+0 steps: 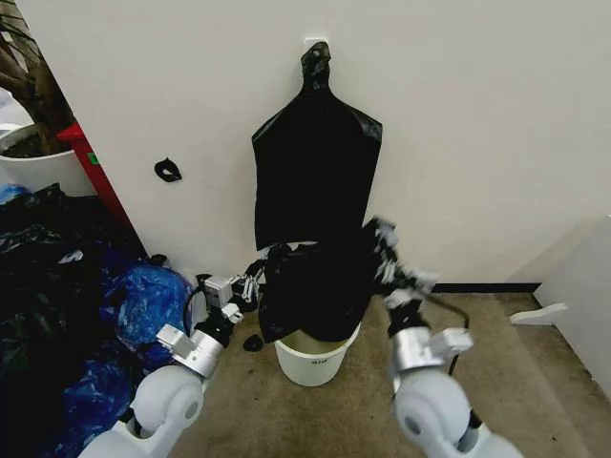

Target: Place the garbage bag over the trash bin.

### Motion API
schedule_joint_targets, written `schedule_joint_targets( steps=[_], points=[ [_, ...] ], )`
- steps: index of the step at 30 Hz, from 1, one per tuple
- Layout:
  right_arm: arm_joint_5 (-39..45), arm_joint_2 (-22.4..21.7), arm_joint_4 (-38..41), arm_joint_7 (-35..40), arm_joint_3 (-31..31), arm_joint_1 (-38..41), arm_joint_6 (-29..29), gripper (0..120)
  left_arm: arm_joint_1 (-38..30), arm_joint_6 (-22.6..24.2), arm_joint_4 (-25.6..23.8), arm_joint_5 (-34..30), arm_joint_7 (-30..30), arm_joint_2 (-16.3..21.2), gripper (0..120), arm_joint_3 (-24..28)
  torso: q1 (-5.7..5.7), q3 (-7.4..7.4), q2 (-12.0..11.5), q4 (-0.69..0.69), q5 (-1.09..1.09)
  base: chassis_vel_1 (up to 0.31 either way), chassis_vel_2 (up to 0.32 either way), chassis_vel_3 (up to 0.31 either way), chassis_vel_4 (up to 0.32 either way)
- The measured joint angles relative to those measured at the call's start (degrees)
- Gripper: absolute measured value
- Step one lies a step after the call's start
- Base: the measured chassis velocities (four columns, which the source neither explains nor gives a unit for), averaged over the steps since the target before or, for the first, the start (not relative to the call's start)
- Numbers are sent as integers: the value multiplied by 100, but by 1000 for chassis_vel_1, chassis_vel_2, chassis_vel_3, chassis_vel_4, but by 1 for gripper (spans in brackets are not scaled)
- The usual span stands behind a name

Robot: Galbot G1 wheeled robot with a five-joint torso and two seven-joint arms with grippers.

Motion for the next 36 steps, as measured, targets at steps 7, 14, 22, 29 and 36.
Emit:
schedule_joint_targets(
  steps=[7,14,22,29,36],
  points=[
    [154,-109,207,474,-254,-26,-478,0,44,384,-32,106,-459,361,0,257,0,0,0,1,-3,0,0,0,0],
    [1046,-651,1498,1522,-407,-475,-1746,0,286,1836,-1331,-432,-2236,1452,0,455,0,-1,0,1,1,0,0,0,0],
    [1516,-1061,1883,2177,-644,-893,-2473,0,156,2588,-1713,-657,-2707,2152,0,1322,0,-1,2,0,-1,0,0,0,0],
    [1493,-1026,1446,2220,-839,-679,-2494,0,-99,2765,-1153,-373,-3138,1833,0,1754,0,0,1,1,-2,0,0,0,0],
    [1266,-1028,1294,2024,-758,-450,-2347,0,-485,2332,-914,-348,-2745,1639,0,1765,0,0,1,1,0,0,0,0,0]
  ],
)
